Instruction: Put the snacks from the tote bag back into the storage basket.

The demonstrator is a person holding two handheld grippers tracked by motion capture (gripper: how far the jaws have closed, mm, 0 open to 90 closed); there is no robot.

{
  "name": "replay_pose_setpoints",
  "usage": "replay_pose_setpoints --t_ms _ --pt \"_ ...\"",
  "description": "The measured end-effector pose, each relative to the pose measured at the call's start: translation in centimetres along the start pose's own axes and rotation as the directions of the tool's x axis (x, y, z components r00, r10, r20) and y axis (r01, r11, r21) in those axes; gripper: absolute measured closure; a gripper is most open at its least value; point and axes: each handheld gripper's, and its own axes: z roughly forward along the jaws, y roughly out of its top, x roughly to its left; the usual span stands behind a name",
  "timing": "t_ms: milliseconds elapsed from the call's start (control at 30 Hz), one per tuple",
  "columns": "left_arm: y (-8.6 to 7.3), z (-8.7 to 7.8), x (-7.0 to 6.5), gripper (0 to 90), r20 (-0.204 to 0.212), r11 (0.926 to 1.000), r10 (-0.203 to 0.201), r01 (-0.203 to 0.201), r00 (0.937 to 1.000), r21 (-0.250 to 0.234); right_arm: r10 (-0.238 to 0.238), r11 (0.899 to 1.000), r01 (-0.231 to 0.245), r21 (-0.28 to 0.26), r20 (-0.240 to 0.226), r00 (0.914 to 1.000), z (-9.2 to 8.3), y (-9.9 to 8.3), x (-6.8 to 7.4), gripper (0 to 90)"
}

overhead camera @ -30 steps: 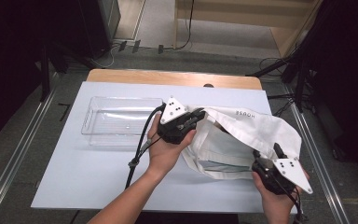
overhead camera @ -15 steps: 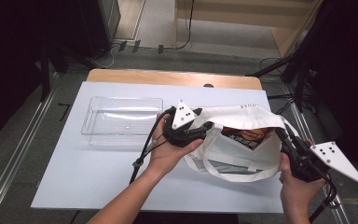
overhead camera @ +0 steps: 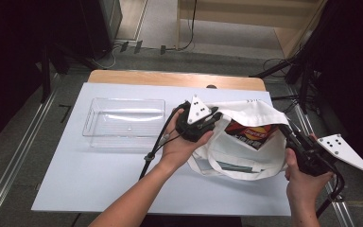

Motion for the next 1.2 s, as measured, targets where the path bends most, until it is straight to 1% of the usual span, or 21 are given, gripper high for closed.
replay_pose_setpoints --t_ms 33,67,100,167,200,267,300,400,500,533,600,667,700,800,867,933,1033,1067,1100,1167,1200 --pt "-0.2 0.6 0.4 82.5 -0.024 0.9993 -0.036 0.036 0.9991 0.013 -0.004 1.000 0.004 0.003 -0.007 1.0000 0.1 0.0 -0.1 82.5" --pt "-0.5 1.4 0.8 85.5 -0.028 0.9965 -0.079 0.079 0.9965 0.028 -0.006 1.000 0.006 0.008 -0.013 0.9999 0.2 0.0 -0.1 82.4" --pt "-0.7 1.9 1.0 86.4 -0.033 0.9947 -0.095 0.096 0.9950 0.037 -0.021 1.000 0.022 0.020 -0.019 0.9996 0.3 0.0 -0.1 82.2" --pt "-1.7 4.0 0.8 87.1 -0.078 0.9899 -0.091 0.099 0.9928 0.102 -0.049 0.997 0.049 0.058 -0.005 0.9988 1.0 -0.3 0.2 82.0" --pt "-1.7 4.0 0.8 87.0 -0.078 0.9899 -0.091 0.099 0.9928 0.102 -0.049 0.997 0.049 0.058 -0.005 0.9988 1.0 -0.3 0.2 82.0" --pt "-2.7 5.6 0.7 86.9 -0.065 0.9789 -0.109 0.118 0.9919 0.167 -0.039 0.996 0.039 0.076 -0.003 0.9992 1.4 -0.3 0.3 81.9" --pt "-3.1 6.2 0.5 86.6 -0.064 0.9733 -0.104 0.115 0.9925 0.199 -0.042 0.996 0.042 0.080 -0.002 0.9991 1.6 -0.4 0.2 81.8" --pt "-4.4 7.7 0.0 87.1 -0.083 0.9589 -0.048 0.069 0.9954 0.275 -0.044 0.993 0.043 0.108 0.004 0.9990 2.5 -0.4 -0.1 81.3" --pt "-5.2 8.4 0.1 87.4 -0.087 0.9513 -0.045 0.069 0.9952 0.300 -0.056 0.986 0.052 0.156 0.019 0.9983 4.0 -0.7 -1.0 80.1" --pt "-5.3 8.6 0.1 87.4 -0.087 0.9489 -0.048 0.072 0.9951 0.307 -0.056 0.986 0.052 0.156 0.019 0.9983 4.0 -0.7 -1.0 80.1" --pt "-5.6 8.8 0.1 87.4 -0.084 0.9460 -0.047 0.071 0.9954 0.316 -0.063 0.983 0.054 0.175 0.050 0.9967 4.8 -0.8 -1.5 79.1" --pt "-5.6 8.7 0.0 86.7 -0.078 0.9483 -0.051 0.073 0.9957 0.309 -0.049 0.982 0.037 0.186 0.065 0.9967 5.3 -0.9 -2.3 79.5" --pt "-5.5 8.3 0.1 84.1 -0.061 0.9516 -0.065 0.080 0.9960 0.297 -0.041 0.982 0.028 0.187 0.069 0.9968 5.5 -1.0 -2.6 80.3" --pt "-5.2 6.8 0.4 70.5 -0.028 0.9626 -0.122 0.125 0.9921 0.240 0.021 0.979 -0.033 0.200 0.066 0.9976 5.9 -1.5 -4.0 82.0" --pt "-4.9 5.8 0.6 64.4 -0.019 0.9724 -0.112 0.113 0.9935 0.204 0.044 0.977 -0.055 0.205 0.056 0.9975 5.9 -1.8 -4.6 82.4" --pt "-4.4 4.8 0.6 60.0 -0.013 0.9826 -0.107 0.108 0.9942 0.152 0.064 0.974 -0.073 0.216 0.046 0.9969 6.1 -2.1 -4.9 82.7" --pt "-3.3 3.2 0.5 56.4 0.029 0.9906 -0.126 0.124 0.9916 0.058 0.082 0.972 -0.087 0.218 0.030 0.9962 6.2 -2.2 -5.1 82.8" --pt "-3.0 2.8 0.3 56.4 0.042 0.9923 -0.122 0.121 0.9916 0.027 0.082 0.972 -0.087 0.218 0.030 0.9962 6.2 -2.2 -5.1 82.8" --pt "-2.4 2.1 -0.3 56.4 0.056 0.9947 -0.098 0.100 0.9936 -0.026 0.086 0.972 -0.089 0.219 0.026 0.9960 6.2 -2.2 -5.0 82.8" --pt "-1.8 1.8 -1.2 53.4 0.090 0.9957 -0.064 0.070 0.9938 -0.062 0.083 0.972 -0.085 0.219 0.017 0.9964 6.2 -2.2 -4.9 82.8" --pt "-1.7 1.9 -1.6 51.9 0.104 0.9970 -0.042 0.048 0.9937 -0.061 0.087 0.972 -0.088 0.219 0.015 0.9961 6.2 -2.2 -4.9 82.8"
